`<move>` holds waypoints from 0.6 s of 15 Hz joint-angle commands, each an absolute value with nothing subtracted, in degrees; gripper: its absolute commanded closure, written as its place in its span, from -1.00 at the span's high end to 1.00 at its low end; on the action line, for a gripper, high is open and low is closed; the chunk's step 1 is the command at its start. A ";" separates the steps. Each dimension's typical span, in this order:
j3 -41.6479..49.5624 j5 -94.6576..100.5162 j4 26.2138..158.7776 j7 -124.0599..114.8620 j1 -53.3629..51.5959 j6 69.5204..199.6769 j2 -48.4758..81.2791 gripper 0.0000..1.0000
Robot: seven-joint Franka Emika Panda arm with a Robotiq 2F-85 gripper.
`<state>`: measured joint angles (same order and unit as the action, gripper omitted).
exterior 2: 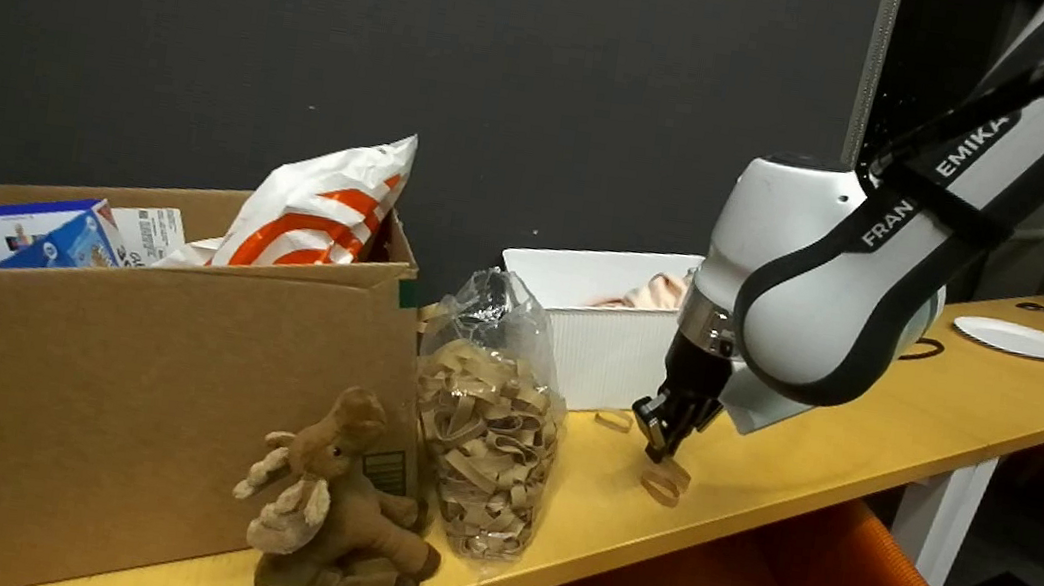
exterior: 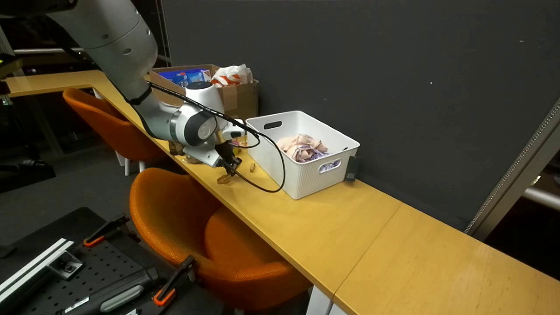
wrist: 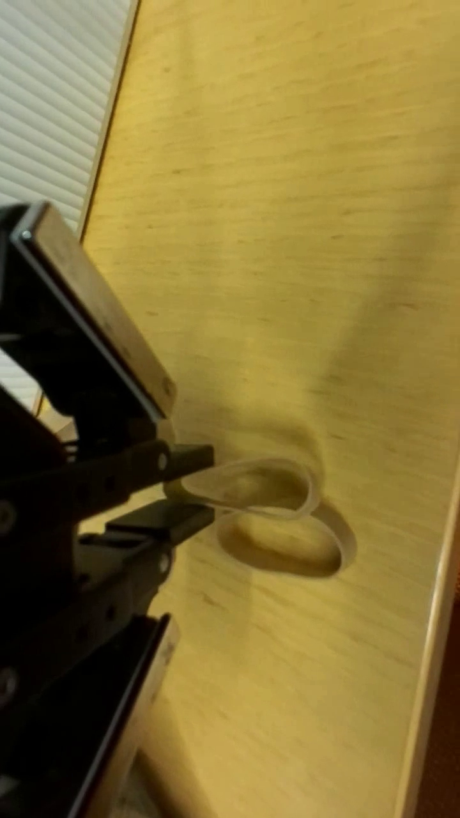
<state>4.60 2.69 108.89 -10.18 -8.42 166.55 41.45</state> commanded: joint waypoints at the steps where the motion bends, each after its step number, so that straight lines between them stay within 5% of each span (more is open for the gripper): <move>1: 5.82 2.42 109.43 -11.35 -9.95 166.28 41.96 -0.48; 6: 5.90 2.44 109.23 -12.13 -11.12 165.97 42.90 -0.06; 7: 5.89 2.43 109.07 -12.22 -11.30 165.81 43.09 -0.15; 8: 5.92 2.44 108.87 -12.33 -11.44 165.71 43.35 -0.65; 9: 5.94 2.43 108.83 -12.43 -11.60 165.61 43.41 -0.68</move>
<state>4.69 2.69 109.45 -11.57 -10.13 166.46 42.93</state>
